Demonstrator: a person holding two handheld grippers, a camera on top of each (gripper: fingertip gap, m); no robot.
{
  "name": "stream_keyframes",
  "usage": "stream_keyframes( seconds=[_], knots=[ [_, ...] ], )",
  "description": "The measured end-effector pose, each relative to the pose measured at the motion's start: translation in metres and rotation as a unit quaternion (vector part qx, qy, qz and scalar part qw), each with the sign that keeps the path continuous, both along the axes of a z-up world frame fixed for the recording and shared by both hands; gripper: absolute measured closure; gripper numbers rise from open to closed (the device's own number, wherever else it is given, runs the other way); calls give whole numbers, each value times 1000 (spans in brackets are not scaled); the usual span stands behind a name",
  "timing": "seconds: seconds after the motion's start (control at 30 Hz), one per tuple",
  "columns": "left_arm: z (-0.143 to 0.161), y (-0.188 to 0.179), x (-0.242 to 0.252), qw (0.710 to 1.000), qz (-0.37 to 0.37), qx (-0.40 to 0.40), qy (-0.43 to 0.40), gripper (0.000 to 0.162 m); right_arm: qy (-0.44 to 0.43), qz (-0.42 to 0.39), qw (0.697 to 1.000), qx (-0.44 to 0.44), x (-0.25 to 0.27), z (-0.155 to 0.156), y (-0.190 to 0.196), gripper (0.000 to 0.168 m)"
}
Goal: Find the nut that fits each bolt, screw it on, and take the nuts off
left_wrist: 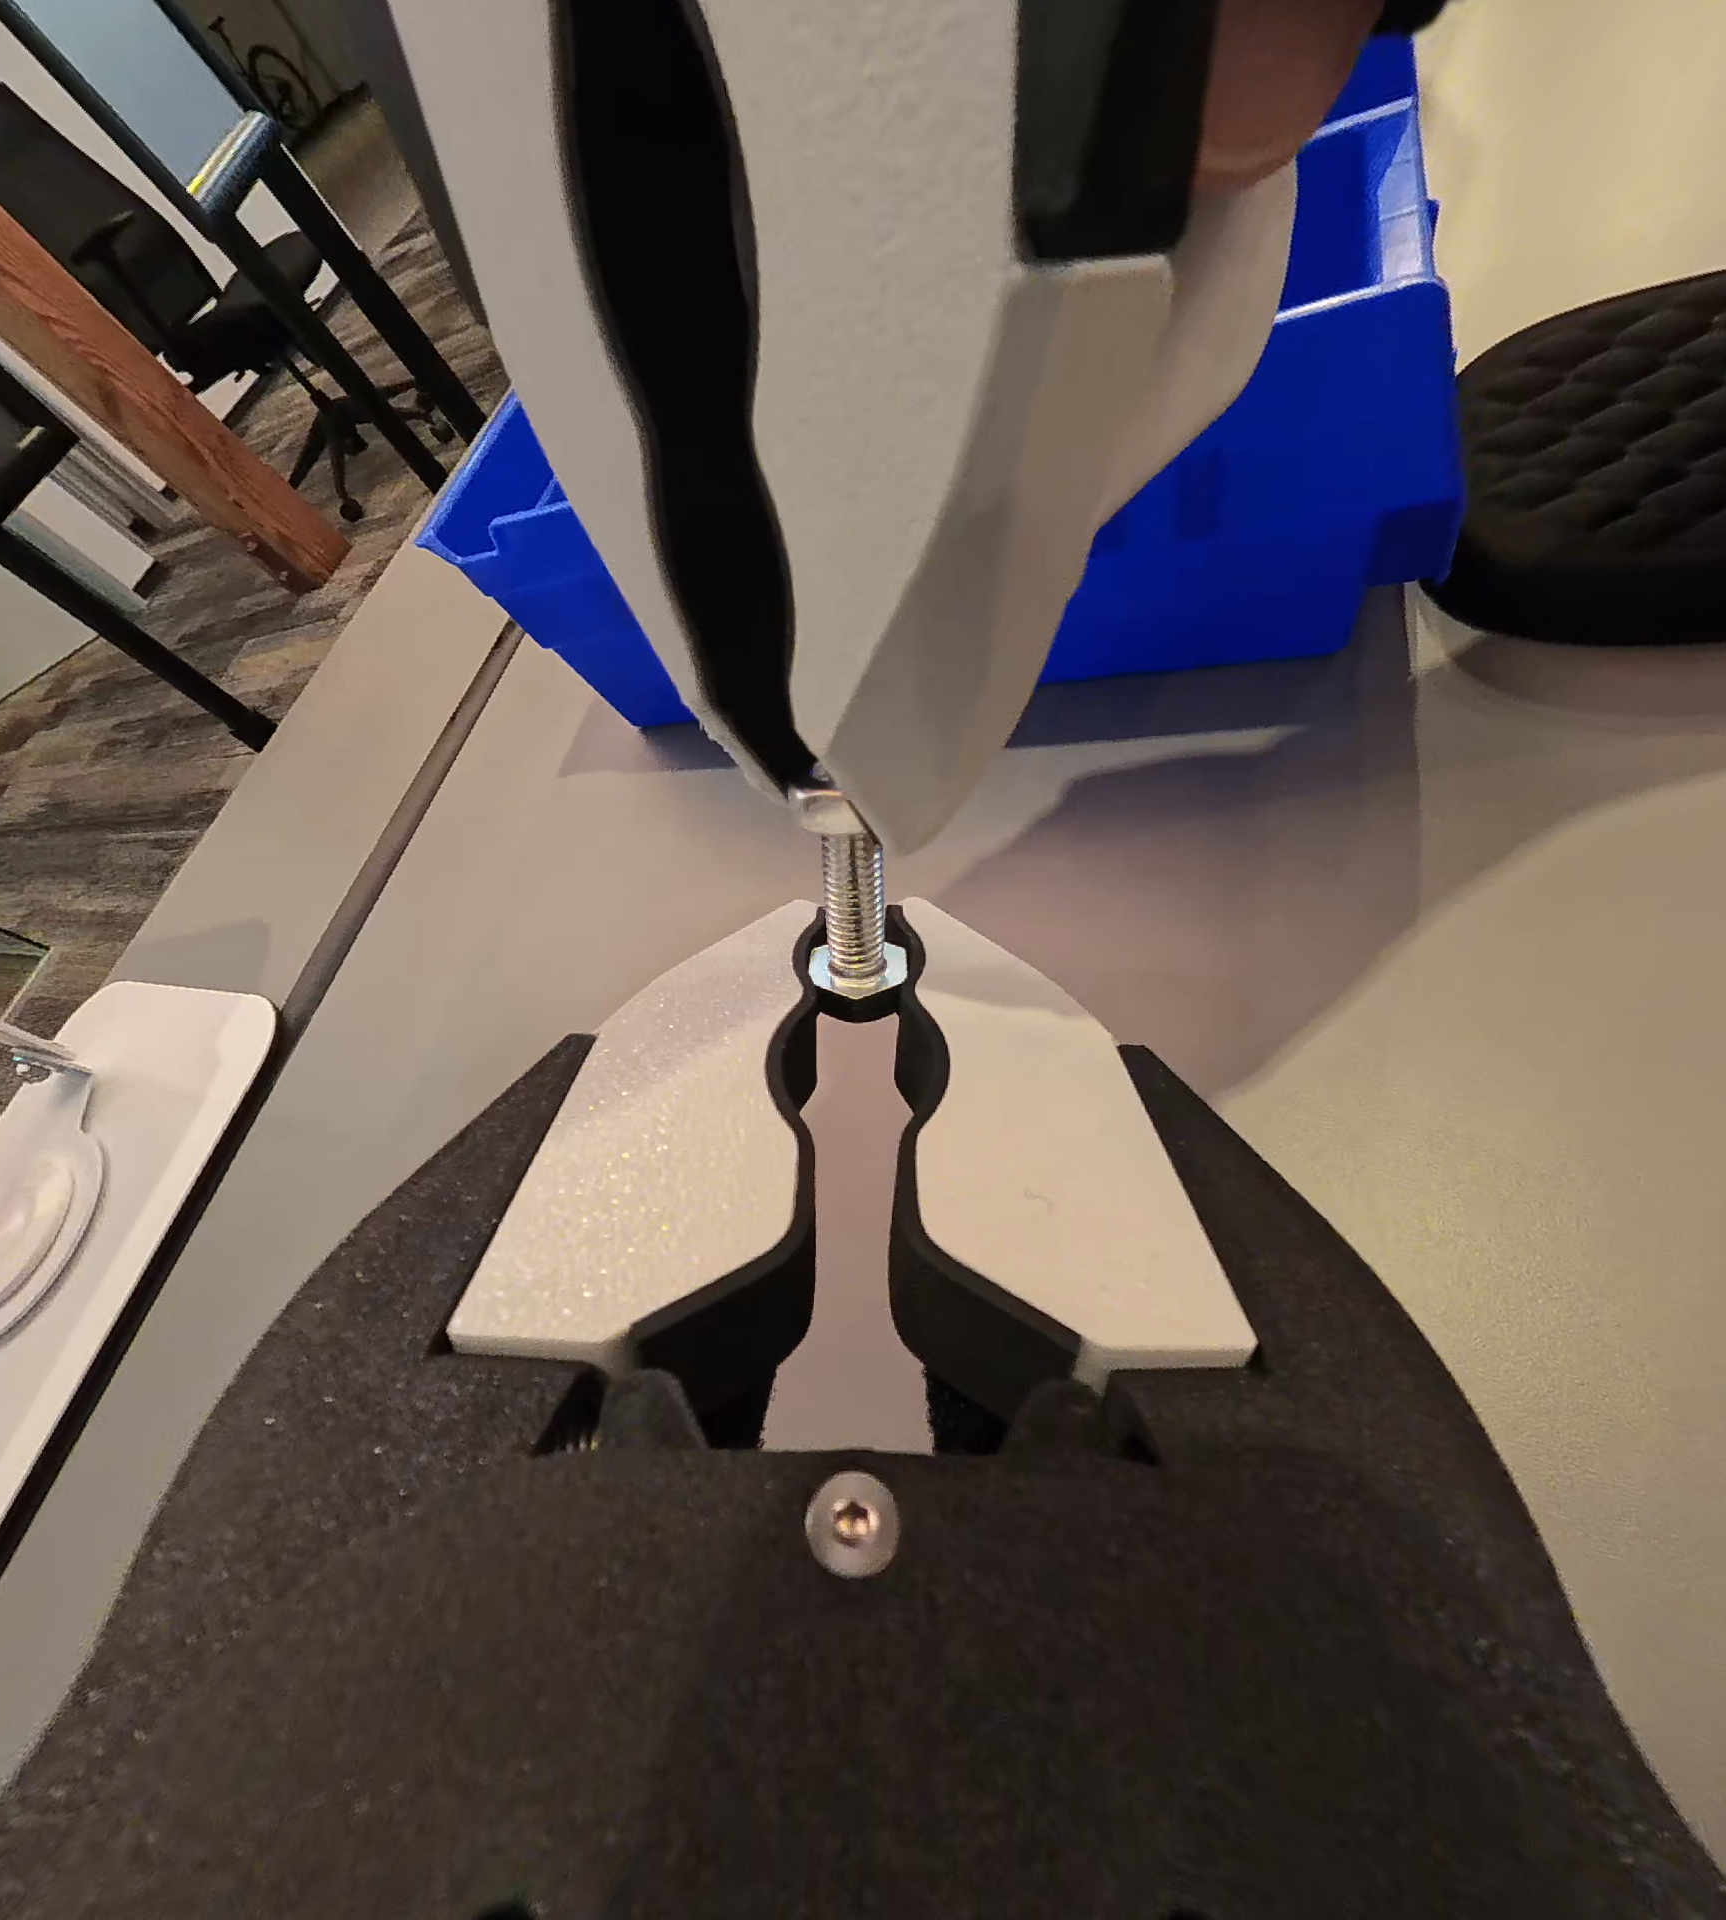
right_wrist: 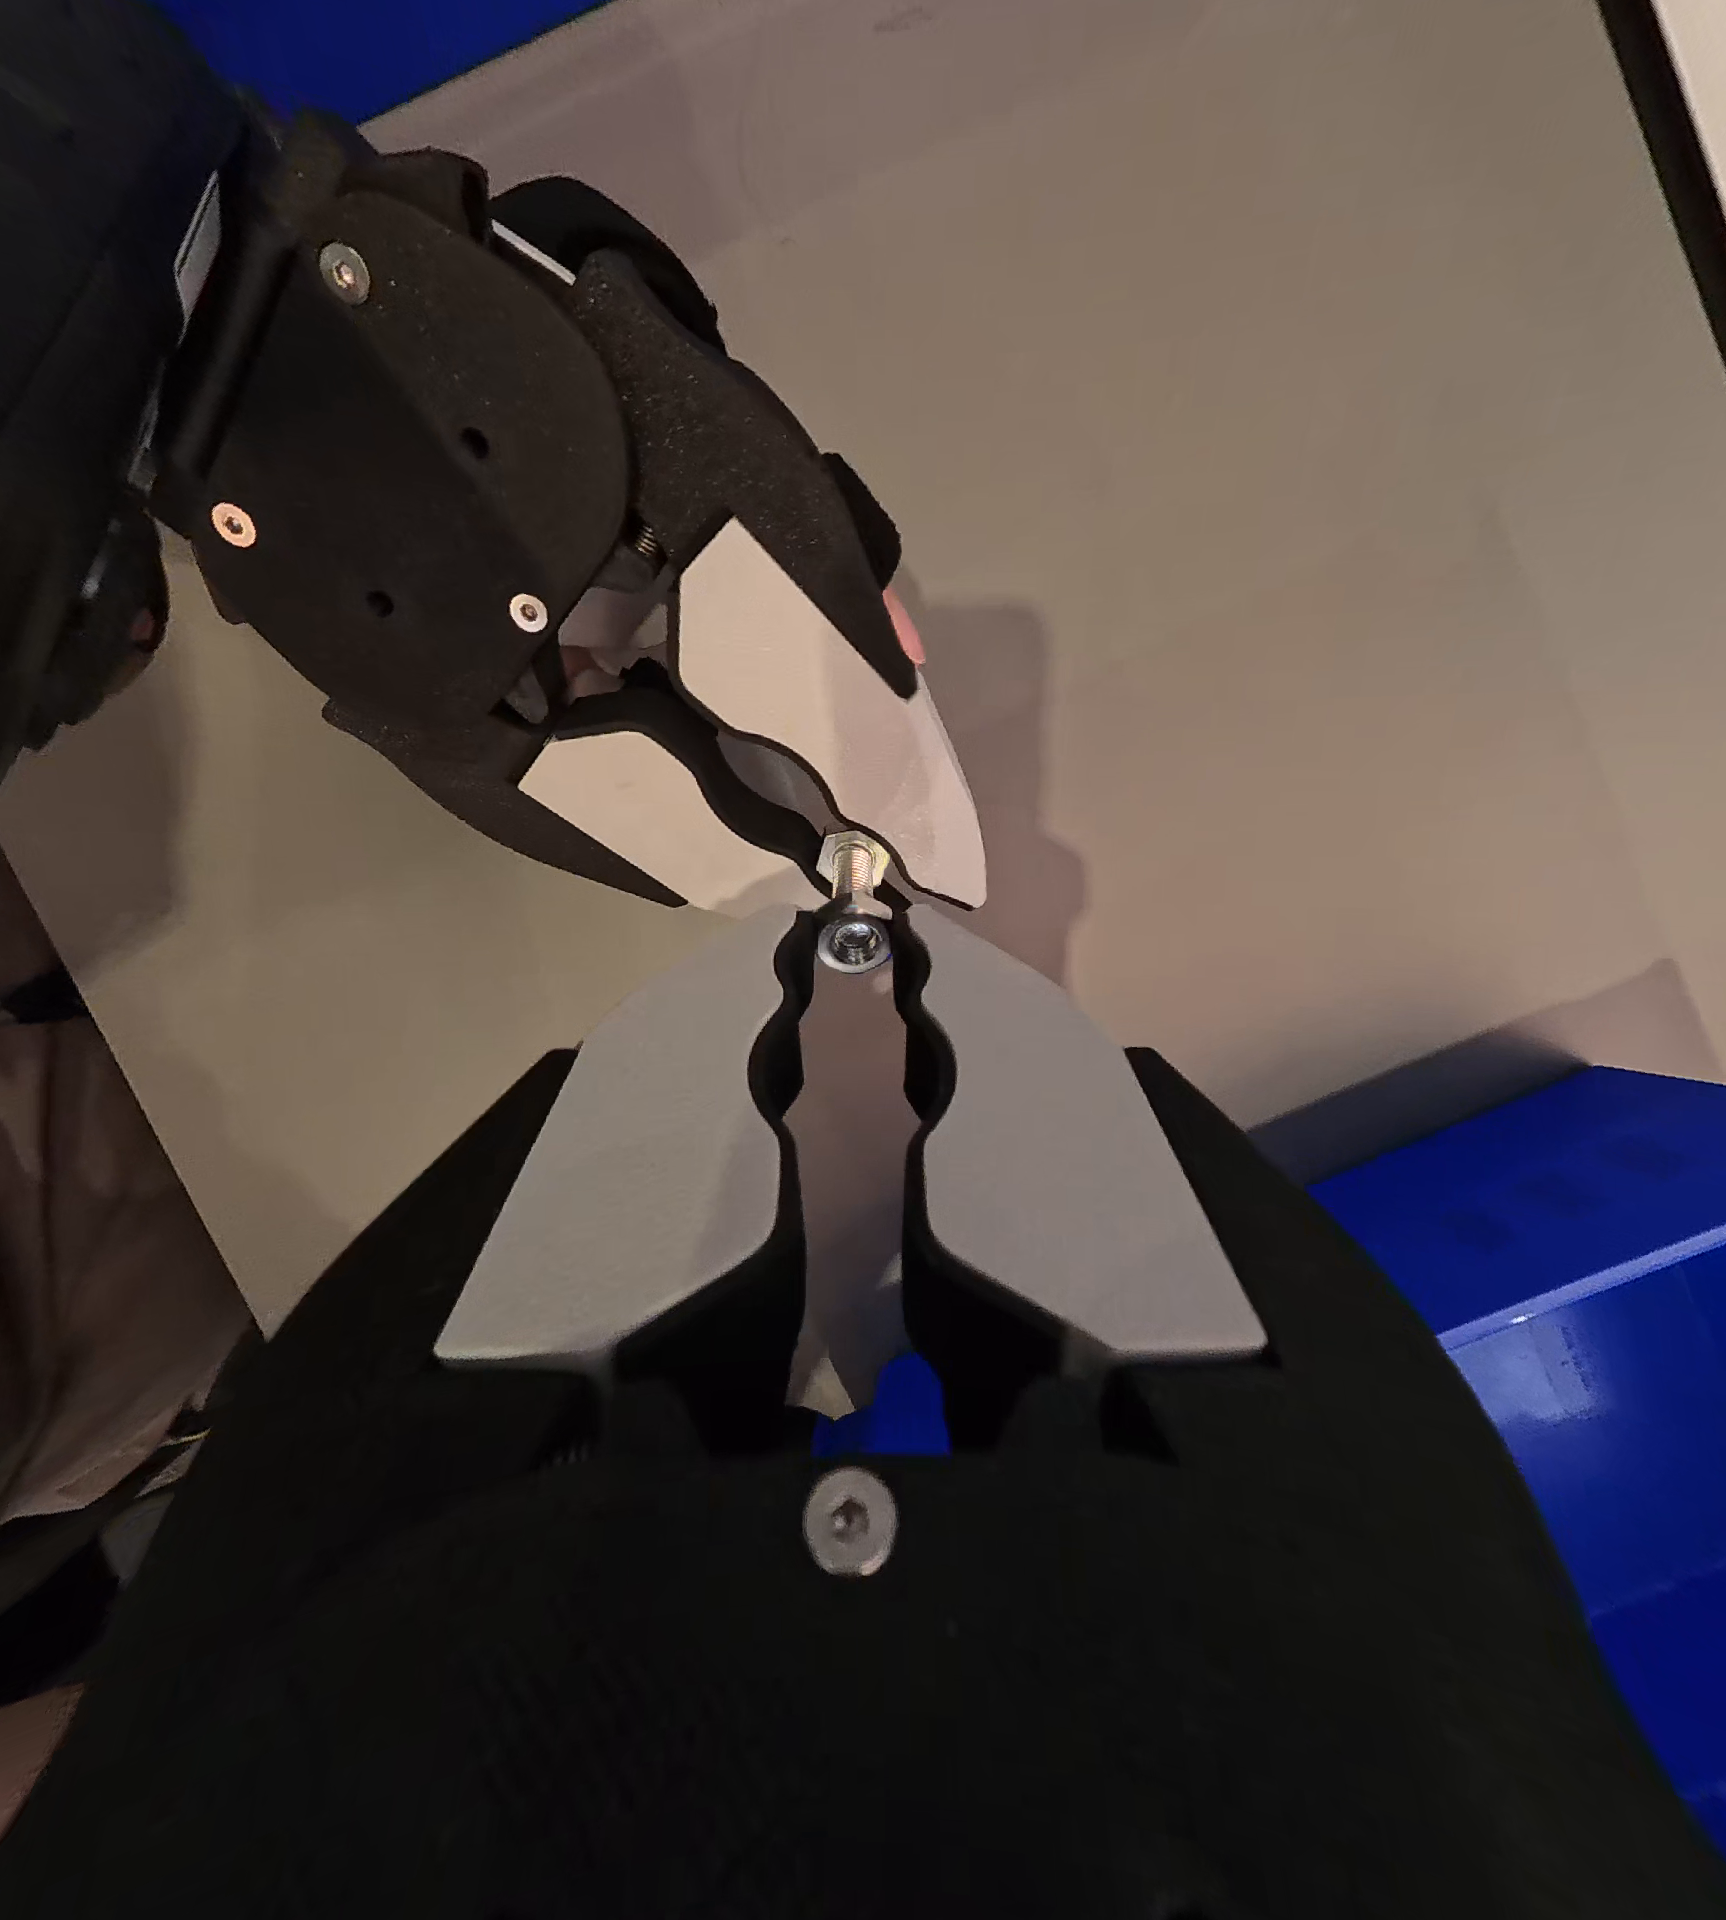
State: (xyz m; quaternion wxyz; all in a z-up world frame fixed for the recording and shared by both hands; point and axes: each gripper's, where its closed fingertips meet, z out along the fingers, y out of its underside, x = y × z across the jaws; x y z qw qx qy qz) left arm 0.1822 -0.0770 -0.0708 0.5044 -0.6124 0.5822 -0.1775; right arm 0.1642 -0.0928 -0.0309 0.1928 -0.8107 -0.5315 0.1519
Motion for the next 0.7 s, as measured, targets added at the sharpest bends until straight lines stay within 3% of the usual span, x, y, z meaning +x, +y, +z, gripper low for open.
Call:
stream_keyframes(
  seconds=[0.7],
  knots=[
    [7,-4,2,999,-12,-21,-35,152,9,33,998,47,-1,14,-3,153]
  ],
)
